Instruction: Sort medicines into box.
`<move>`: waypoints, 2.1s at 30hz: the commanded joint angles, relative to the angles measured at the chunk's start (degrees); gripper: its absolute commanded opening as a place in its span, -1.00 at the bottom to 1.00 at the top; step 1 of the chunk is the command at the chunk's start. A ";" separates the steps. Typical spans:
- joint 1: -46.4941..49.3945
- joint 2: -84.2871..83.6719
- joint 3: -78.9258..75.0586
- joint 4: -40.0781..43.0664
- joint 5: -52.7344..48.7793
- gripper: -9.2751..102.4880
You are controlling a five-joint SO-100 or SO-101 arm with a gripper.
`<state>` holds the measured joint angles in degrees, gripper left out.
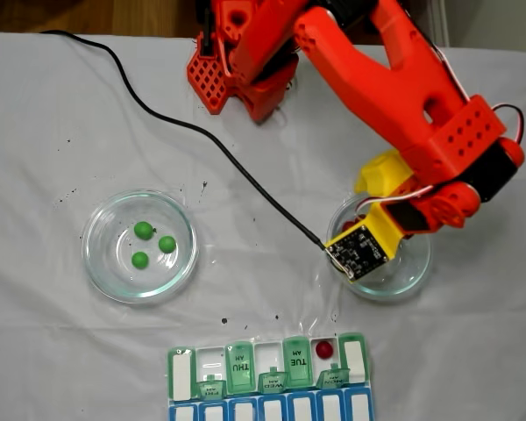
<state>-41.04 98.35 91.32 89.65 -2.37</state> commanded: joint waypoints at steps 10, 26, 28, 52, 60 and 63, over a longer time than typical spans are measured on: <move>2.90 -0.62 -8.61 1.32 -1.49 -0.44; 3.52 -1.93 -17.05 3.08 -2.64 -0.42; 2.37 -1.23 -15.03 1.49 -2.02 -0.42; 3.43 -8.79 -8.53 -2.81 -0.88 -0.41; 1.93 -10.11 -8.17 -0.97 -0.79 -0.41; 1.23 -10.81 -8.79 -0.35 -0.44 -0.44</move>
<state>-38.76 86.84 84.20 88.59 -3.08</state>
